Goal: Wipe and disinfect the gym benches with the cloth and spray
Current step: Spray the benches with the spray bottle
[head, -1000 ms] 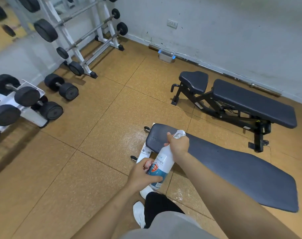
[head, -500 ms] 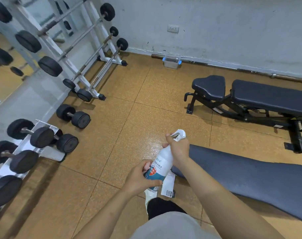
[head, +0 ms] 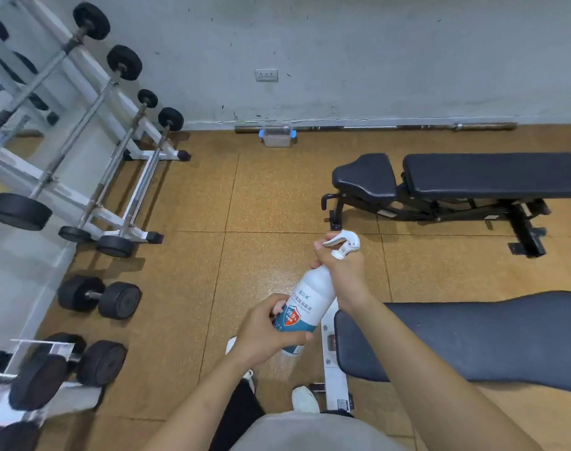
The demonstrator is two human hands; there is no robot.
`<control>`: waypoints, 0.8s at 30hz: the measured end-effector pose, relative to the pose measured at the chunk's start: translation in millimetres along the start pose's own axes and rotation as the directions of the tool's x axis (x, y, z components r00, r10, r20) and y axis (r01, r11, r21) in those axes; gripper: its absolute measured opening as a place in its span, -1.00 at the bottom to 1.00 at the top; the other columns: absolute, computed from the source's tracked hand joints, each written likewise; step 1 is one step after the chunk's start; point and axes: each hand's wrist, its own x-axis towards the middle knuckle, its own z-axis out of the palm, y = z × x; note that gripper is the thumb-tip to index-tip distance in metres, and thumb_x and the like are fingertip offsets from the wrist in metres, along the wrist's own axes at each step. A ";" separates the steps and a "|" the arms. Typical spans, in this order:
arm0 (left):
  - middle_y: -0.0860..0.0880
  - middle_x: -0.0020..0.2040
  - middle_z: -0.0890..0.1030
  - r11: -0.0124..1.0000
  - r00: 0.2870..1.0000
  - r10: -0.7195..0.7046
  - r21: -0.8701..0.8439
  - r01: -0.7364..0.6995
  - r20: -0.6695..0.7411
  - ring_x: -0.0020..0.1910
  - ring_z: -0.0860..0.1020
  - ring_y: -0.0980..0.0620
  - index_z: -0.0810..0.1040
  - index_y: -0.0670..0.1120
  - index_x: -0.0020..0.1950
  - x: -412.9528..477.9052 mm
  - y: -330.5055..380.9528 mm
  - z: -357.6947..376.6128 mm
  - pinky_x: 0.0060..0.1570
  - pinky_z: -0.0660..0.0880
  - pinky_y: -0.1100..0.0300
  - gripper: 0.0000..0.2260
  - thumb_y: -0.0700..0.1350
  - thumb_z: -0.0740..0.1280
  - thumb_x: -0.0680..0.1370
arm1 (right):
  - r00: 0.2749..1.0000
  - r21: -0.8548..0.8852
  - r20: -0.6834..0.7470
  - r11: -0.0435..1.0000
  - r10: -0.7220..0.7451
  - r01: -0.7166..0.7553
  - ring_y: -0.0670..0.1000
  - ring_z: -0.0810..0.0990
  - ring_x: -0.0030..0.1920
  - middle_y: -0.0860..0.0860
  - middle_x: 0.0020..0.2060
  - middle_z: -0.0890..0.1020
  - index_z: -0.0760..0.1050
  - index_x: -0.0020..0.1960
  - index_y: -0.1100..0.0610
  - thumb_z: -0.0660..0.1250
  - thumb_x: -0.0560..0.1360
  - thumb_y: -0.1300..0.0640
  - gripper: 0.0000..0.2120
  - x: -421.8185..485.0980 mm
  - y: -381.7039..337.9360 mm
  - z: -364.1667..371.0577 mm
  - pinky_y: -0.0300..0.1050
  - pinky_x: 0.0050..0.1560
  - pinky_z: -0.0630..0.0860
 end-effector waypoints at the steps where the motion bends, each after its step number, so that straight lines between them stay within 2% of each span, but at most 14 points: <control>1: 0.12 -0.01 0.72 1.000 1.000 0.009 0.000 -0.009 0.023 -0.03 0.72 0.09 0.63 0.09 0.14 15.1 2.3 -7.5 0.03 0.69 -0.07 -0.46 0.04 0.72 0.22 | 1.000 -0.012 -0.007 1.000 -0.011 0.011 0.06 0.67 -0.28 0.10 -0.08 0.64 0.48 0.19 0.29 0.48 0.51 0.29 -0.69 9.6 -2.7 2.9 -0.06 -0.24 0.62; 3: 0.11 -0.01 0.73 1.000 0.997 0.029 -0.006 -0.029 0.074 -0.03 0.72 0.07 0.64 0.08 0.14 46.2 9.1 -22.8 0.03 0.68 -0.09 -0.48 0.01 0.71 0.24 | 0.999 -0.046 -0.032 0.998 -0.035 0.034 0.10 0.67 -0.18 0.14 -0.03 0.63 0.48 0.20 0.27 0.48 0.49 0.32 -0.68 29.9 -6.1 8.7 0.03 -0.12 0.64; 6: 0.09 -0.01 0.73 0.998 0.982 0.064 -0.009 -0.064 0.179 -0.03 0.72 0.05 0.65 0.06 0.14 103.3 21.4 -48.0 0.04 0.68 -0.11 -0.49 0.05 0.69 0.25 | 0.991 -0.065 -0.125 0.997 -0.047 0.039 0.08 0.69 -0.10 0.12 0.00 0.66 0.48 0.21 0.10 0.49 0.49 0.28 -0.65 61.8 -14.1 23.5 0.12 0.02 0.64; 8: 0.09 -0.01 0.73 0.996 0.958 0.081 0.008 -0.086 0.276 -0.04 0.72 0.06 0.65 0.04 0.14 141.7 32.0 -62.7 0.05 0.67 -0.12 -0.49 0.08 0.68 0.26 | 0.973 -0.009 -0.228 1.000 -0.021 0.020 0.07 0.69 -0.08 0.16 0.03 0.66 0.46 0.28 0.15 0.48 0.49 0.28 -0.60 82.5 -25.6 37.2 0.06 -0.03 0.66; 11: 0.13 0.02 0.71 0.990 0.920 0.092 0.061 -0.124 0.381 -0.03 0.70 0.15 0.62 0.07 0.19 189.0 58.3 -79.5 0.05 0.68 -0.07 -0.41 0.21 0.63 0.22 | 0.911 0.031 -0.412 1.000 0.014 -0.001 0.05 0.70 -0.13 0.18 0.00 0.69 0.49 0.25 0.16 0.45 0.46 0.33 -0.62 113.0 -50.0 53.8 -0.07 -0.21 0.64; 13: 0.14 0.06 0.68 0.978 0.894 0.118 0.107 -0.181 0.432 -0.01 0.69 0.16 0.59 0.08 0.22 218.9 78.7 -87.2 0.04 0.69 -0.01 -0.34 0.31 0.56 0.20 | 0.875 0.027 -0.485 1.000 0.003 0.011 0.07 0.73 -0.12 0.17 -0.01 0.70 0.51 0.20 0.12 0.45 0.46 0.32 -0.65 134.3 -66.9 61.1 -0.03 -0.19 0.66; 15: 0.16 0.05 0.67 0.955 0.871 0.138 0.171 -0.244 0.472 -0.01 0.67 0.17 0.58 0.11 0.21 247.7 98.5 -91.7 0.02 0.69 0.03 -0.35 0.33 0.53 0.19 | 0.824 0.033 -0.567 0.999 -0.006 0.030 0.06 0.74 -0.15 0.17 -0.05 0.71 0.51 0.17 0.14 0.43 0.48 0.32 -0.71 154.1 -80.7 65.2 0.03 -0.13 0.69; 19: 0.16 0.02 0.66 0.908 0.829 0.158 0.250 -0.335 0.537 -0.03 0.64 0.17 0.57 0.12 0.17 302.8 131.5 -93.9 -0.09 0.64 0.16 -0.48 0.18 0.59 0.27 | 0.727 0.050 -0.687 0.996 -0.016 0.069 0.07 0.74 -0.19 0.18 -0.08 0.71 0.48 0.11 0.17 0.41 0.50 0.30 -0.78 193.9 -103.7 66.5 0.03 -0.13 0.69; 22: 0.14 0.03 0.68 0.904 0.792 0.124 0.261 -0.339 0.598 -0.01 0.66 0.15 0.57 0.12 0.17 347.7 144.3 -91.3 0.00 0.69 0.07 -0.44 0.21 0.60 0.22 | 0.683 0.034 -0.730 0.998 -0.015 0.059 0.11 0.74 -0.18 0.17 -0.11 0.70 0.46 0.03 0.12 0.41 0.50 0.30 -0.82 225.8 -112.6 63.1 0.05 -0.15 0.70; 24: 0.13 0.04 0.69 0.904 0.766 0.094 0.268 -0.334 0.636 0.01 0.68 0.12 0.58 0.11 0.17 379.4 151.9 -88.0 0.01 0.70 0.01 -0.39 0.26 0.60 0.19 | 0.666 0.031 -0.745 0.997 -0.025 0.071 0.11 0.74 -0.18 0.18 -0.07 0.70 0.48 0.07 0.13 0.41 0.48 0.31 -0.79 252.7 -115.8 57.0 0.10 -0.11 0.70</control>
